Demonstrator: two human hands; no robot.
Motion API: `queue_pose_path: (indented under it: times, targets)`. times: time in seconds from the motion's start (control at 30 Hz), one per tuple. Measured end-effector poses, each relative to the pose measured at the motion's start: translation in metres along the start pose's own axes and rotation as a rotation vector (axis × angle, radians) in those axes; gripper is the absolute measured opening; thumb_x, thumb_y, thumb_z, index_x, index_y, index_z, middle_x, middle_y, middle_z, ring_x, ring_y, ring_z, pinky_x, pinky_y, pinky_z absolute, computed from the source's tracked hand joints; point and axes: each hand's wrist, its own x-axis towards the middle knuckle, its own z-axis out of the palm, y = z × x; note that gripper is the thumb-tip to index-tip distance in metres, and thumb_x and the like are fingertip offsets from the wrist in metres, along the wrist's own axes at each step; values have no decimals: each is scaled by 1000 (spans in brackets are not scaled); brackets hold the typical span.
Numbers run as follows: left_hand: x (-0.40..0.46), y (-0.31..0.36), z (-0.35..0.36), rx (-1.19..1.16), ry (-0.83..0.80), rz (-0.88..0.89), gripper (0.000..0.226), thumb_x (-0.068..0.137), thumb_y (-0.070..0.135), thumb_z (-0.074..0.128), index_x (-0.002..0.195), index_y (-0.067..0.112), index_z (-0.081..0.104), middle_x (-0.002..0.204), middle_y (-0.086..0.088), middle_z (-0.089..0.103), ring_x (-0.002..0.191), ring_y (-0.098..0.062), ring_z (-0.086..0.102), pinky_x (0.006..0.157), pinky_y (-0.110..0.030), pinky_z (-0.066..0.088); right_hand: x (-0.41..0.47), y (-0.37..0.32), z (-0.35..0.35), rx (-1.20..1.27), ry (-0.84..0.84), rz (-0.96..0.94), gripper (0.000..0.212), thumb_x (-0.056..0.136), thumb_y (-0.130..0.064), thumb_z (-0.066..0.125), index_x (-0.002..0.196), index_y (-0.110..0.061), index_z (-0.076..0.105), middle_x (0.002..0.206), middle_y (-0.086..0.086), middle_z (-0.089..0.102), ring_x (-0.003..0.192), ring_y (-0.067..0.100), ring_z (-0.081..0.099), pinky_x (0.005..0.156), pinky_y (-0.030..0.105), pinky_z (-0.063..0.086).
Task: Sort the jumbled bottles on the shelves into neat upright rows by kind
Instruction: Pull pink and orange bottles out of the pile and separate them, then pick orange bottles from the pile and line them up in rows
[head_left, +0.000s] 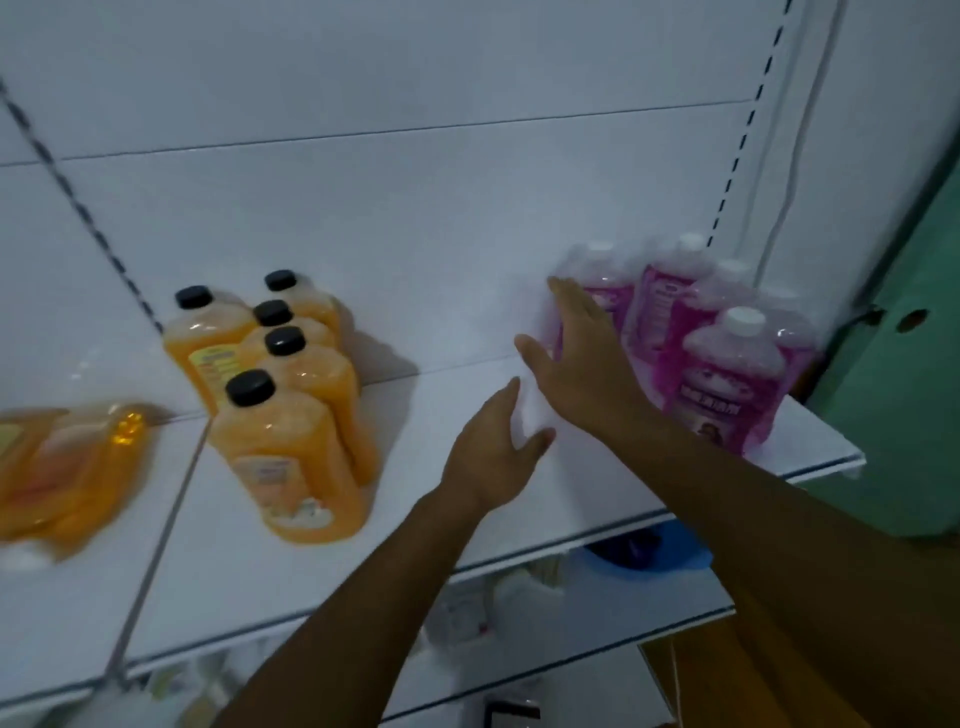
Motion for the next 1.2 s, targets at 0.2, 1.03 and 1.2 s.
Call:
queue_pose_path:
  times: [0.2,1.03,1.2]
  targets:
    - [-103,8,-37,130,-40,-59,72,89,71,36,151,36,22,157,13,27,142,-14,30,115,-38,27,-46,-50,5,69,-123,-165,66,95,-44,52,151,-17,27,159,4,24,147,18,17,117,34,17]
    - [-332,-188,-310,401,316,-296,62,93,52,52,146,24,38,152,4,40,139,-15,36,113,-33,30,-140,-301,165,-127,-315,-542,63,96,-46,48,150,-23,27,159,1,21,147,21,17,117,37,16]
    - [-314,-214,-327,341,367,-363,63,93,39,59,147,17,35,148,-2,42,132,-20,41,107,-32,34,-139,-294,203,-82,-409,-545,64,89,-35,62,145,-15,39,151,11,37,138,32,35,112,44,31]
